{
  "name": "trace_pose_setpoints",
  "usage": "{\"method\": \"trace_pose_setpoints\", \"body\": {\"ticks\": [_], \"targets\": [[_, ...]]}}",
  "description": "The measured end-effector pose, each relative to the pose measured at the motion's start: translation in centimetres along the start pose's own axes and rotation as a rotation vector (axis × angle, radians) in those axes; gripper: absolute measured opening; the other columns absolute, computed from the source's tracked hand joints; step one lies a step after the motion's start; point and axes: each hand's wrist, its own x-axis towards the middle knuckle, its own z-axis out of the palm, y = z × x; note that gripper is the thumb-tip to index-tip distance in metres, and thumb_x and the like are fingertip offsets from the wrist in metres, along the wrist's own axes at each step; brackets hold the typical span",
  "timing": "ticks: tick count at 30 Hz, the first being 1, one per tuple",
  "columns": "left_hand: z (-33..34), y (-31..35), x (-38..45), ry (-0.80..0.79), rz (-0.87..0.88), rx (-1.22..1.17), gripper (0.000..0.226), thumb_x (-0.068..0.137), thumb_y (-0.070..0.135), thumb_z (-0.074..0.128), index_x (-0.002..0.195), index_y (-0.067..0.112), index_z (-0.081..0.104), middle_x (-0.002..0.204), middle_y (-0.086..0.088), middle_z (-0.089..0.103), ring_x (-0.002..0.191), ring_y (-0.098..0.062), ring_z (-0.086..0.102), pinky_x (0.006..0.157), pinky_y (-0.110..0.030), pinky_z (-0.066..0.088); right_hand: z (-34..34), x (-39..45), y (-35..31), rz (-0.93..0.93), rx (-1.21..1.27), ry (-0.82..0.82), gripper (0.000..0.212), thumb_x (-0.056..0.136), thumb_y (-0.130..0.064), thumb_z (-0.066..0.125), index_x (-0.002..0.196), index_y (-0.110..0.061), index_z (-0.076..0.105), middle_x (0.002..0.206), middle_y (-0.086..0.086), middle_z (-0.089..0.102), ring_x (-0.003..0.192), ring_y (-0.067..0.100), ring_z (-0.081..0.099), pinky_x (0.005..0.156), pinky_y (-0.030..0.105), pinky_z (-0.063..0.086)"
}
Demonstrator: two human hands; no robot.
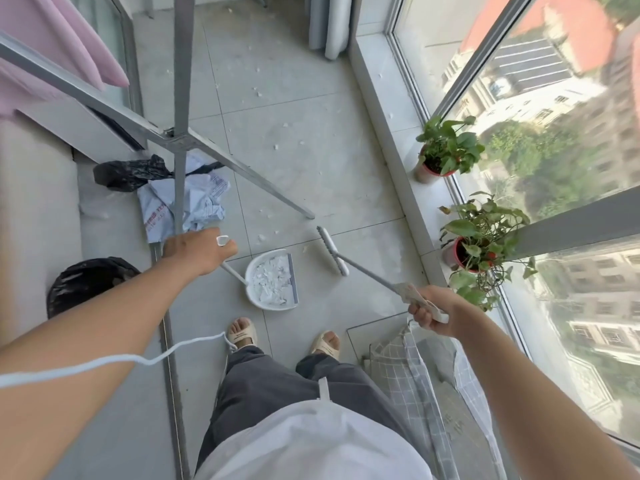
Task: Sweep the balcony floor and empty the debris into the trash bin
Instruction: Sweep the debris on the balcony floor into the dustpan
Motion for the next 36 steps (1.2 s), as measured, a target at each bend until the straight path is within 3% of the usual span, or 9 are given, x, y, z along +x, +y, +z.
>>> {"method": "trace_pose_setpoints", "body": {"ticks": [4,8,12,15,18,22,27,33,36], "targets": [[0.3,-0.8,-0.1,0.0,0.023,-0.034,0.037,0.088,0.056,0.038,0.095,0.023,0.052,0.108,-0.013,0.063,0.086,-0.029,0.051,0.074,-0.034,0.04,6.2,1.2,3.0,-0.082,-0.209,0.158,0.004,0.087,-0.005,0.056,0.084,-0.004,0.056,0.062,0.009,0.054,0.042,0.016,0.048,0.038,0.019,0.04],[0.6,-1.8,-0.4,0.013,0.052,-0.018,0.044,0.09,0.058,0.037,0.106,0.021,0.054,0.113,-0.014,0.062,0.089,-0.029,0.05,0.073,-0.034,0.037,12.2,2.1,6.0,-0.07,-0.346,0.145,0.003,0.084,-0.009,0.058,0.085,-0.007,0.056,0.068,0.008,0.057,0.054,0.018,0.053,0.047,0.026,0.045],[0.9,-3.3,-0.7,0.045,0.098,-0.017,0.046,0.092,0.061,0.034,0.103,0.02,0.052,0.111,-0.016,0.063,0.095,-0.032,0.057,0.073,-0.036,0.038,13.0,0.3,5.6,0.055,-0.224,0.072,0.009,0.087,-0.006,0.053,0.082,-0.002,0.058,0.06,0.01,0.054,0.039,0.014,0.046,0.038,0.018,0.035],[1.3,-4.7,-0.8,0.033,0.129,-0.05,0.044,0.091,0.064,0.033,0.096,0.022,0.047,0.109,-0.015,0.064,0.096,-0.033,0.058,0.075,-0.036,0.04,11.2,-2.1,5.2,0.055,0.022,-0.029,0.014,0.093,-0.006,0.047,0.081,-0.003,0.055,0.058,0.009,0.051,0.032,0.01,0.041,0.029,0.014,0.032],[1.1,-6.6,-0.9,0.034,0.138,-0.074,0.051,0.091,0.067,0.03,0.101,0.022,0.052,0.11,-0.013,0.064,0.098,-0.032,0.059,0.076,-0.035,0.041,11.8,-4.7,5.1,0.031,0.15,-0.063,0.016,0.096,-0.005,0.045,0.081,-0.004,0.052,0.056,0.008,0.048,0.029,0.009,0.04,0.026,0.013,0.031],[1.2,-9.5,-0.8,0.053,0.121,-0.121,0.054,0.091,0.066,0.031,0.108,0.022,0.057,0.115,-0.012,0.064,0.104,-0.032,0.059,0.075,-0.035,0.038,15.0,-5.4,4.1,0.01,0.076,0.017,0.016,0.094,-0.01,0.051,0.078,-0.004,0.053,0.055,0.006,0.051,0.032,0.009,0.042,0.028,0.015,0.033],[0.5,-14.6,-1.2,0.202,0.002,-0.223,0.051,0.094,0.058,0.037,0.115,0.02,0.064,0.112,-0.017,0.066,0.101,-0.036,0.061,0.074,-0.035,0.039,20.8,-4.7,2.1,-0.046,-0.061,0.165,0.014,0.091,-0.006,0.047,0.088,0.002,0.058,0.06,0.01,0.052,0.036,0.011,0.043,0.032,0.015,0.035],[-0.9,-20.0,-0.4,0.319,-0.075,-0.244,0.056,0.093,0.06,0.032,0.098,0.015,0.065,0.084,-0.014,0.062,0.077,-0.033,0.058,0.066,-0.033,0.04,25.8,-4.6,0.2,-0.152,-0.207,0.169,0.011,0.09,0.003,0.049,0.095,-0.007,0.052,0.073,0.005,0.051,0.029,0.004,0.051,0.036,0.015,0.045],[-0.9,-21.2,-0.2,0.312,-0.081,-0.233,0.053,0.095,0.058,0.034,0.095,0.013,0.062,0.089,-0.016,0.064,0.082,-0.034,0.06,0.068,-0.034,0.04,27.8,-4.5,-0.8,-0.177,-0.266,0.172,0.017,0.091,0.003,0.05,0.104,-0.008,0.049,0.075,0.003,0.049,0.03,0.002,0.052,0.036,0.015,0.045]]}}
